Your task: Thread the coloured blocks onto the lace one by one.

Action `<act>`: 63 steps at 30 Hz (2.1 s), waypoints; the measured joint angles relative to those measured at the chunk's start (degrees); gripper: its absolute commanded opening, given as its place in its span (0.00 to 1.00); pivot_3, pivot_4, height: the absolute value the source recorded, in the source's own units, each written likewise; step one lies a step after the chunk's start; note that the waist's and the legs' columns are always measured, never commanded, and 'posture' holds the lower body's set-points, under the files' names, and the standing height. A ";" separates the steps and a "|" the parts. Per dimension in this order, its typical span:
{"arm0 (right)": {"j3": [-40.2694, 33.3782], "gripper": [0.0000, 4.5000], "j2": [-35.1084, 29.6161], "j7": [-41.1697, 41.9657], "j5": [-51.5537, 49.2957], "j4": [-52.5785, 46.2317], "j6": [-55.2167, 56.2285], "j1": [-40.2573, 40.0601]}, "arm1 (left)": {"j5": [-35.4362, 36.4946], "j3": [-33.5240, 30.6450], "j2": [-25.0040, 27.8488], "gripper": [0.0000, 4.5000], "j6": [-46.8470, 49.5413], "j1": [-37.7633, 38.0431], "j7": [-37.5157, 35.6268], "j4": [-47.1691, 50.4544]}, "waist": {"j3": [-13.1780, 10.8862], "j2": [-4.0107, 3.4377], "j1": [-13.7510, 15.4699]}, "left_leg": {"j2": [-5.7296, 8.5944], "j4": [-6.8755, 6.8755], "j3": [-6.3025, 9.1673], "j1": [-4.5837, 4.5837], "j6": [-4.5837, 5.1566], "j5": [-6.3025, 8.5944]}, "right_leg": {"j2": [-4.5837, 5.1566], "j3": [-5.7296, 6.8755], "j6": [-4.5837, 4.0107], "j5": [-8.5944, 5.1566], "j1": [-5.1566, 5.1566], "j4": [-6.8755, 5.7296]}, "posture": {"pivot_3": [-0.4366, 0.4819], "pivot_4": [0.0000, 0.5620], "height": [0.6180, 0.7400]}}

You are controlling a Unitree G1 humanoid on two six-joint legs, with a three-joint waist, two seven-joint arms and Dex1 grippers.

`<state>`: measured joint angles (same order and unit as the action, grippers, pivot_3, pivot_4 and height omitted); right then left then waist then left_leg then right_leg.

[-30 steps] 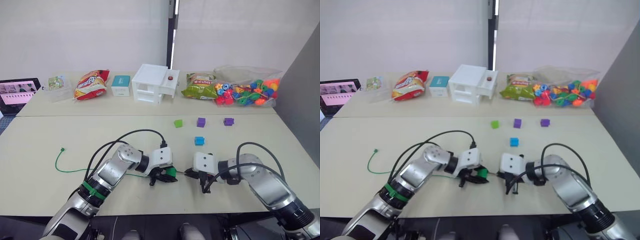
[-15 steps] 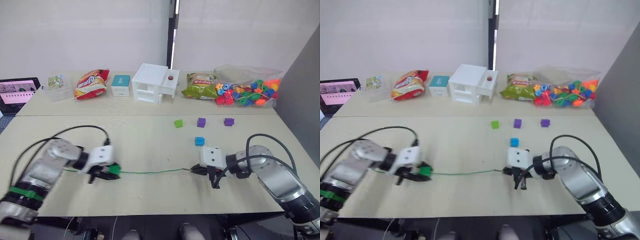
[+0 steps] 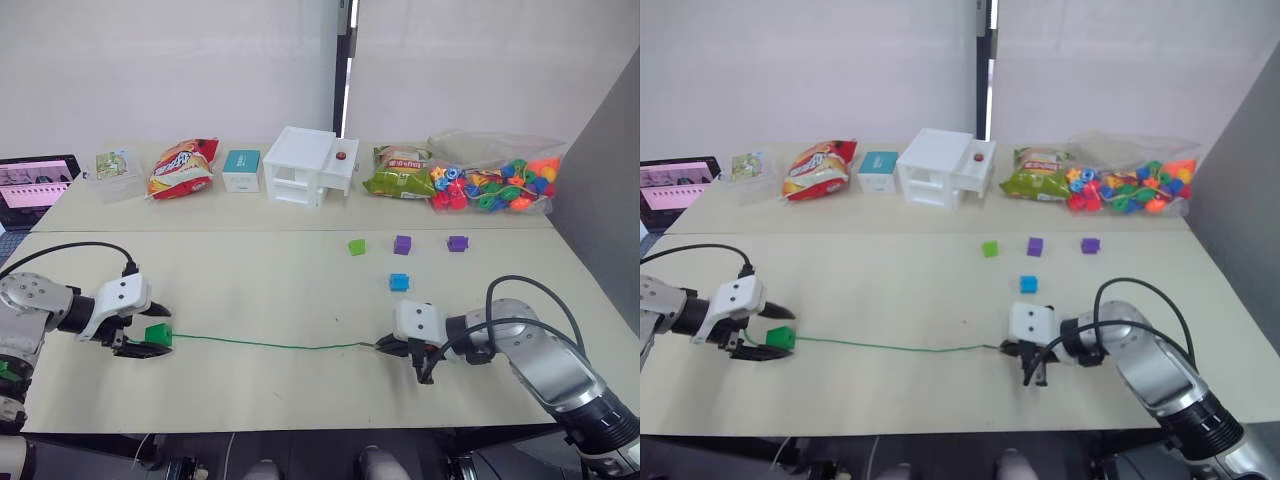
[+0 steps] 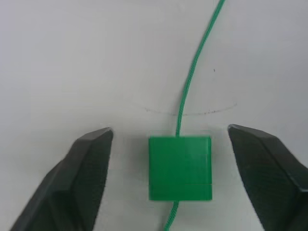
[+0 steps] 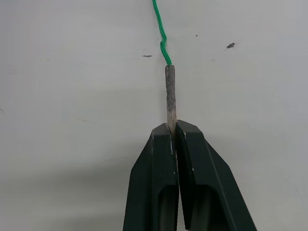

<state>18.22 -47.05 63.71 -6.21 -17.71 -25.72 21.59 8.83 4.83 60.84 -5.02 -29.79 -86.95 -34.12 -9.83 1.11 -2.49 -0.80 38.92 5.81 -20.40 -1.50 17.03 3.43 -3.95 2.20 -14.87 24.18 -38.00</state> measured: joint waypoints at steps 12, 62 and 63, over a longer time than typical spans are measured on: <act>8.34 0.00 4.44 -0.33 3.12 -4.18 -12.03 9.70 | 13.87 3.11 -11.37 1.00 29.26 3.65 5.57 41.63 | 0.00 0.02 -0.23 | -0.03 0.02 0.04 -0.02 0.00 0.00 | -0.04 -0.01 0.00 0.00 0.03 -0.02 | 0.48 0.27 1.00; 12.62 0.07 7.12 -3.81 5.73 -4.04 -20.84 13.48 | -1.99 18.22 -31.52 0.00 25.36 -3.72 18.26 31.88 | 0.02 0.02 0.03 | 0.05 0.08 0.08 -0.06 0.00 0.00 | 0.01 -0.01 -0.01 0.01 0.02 -0.03 | 0.48 0.27 1.00; 12.05 0.15 7.16 -4.34 5.41 -4.55 -21.00 13.06 | -1.97 18.10 -31.50 0.00 25.36 -3.84 18.18 31.88 | 0.02 0.02 0.03 | 0.05 0.08 0.08 -0.06 0.00 0.00 | 0.01 -0.01 -0.01 0.01 0.02 -0.02 | 0.48 0.27 1.00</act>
<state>30.27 -39.89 59.38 -0.80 -22.26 -46.72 34.65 6.87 22.93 29.34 20.34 -33.63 -68.78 -2.24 -9.81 1.13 -2.45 -0.75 39.00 5.89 -20.46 -1.51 17.03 3.44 -3.96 2.19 -14.86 24.20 -38.03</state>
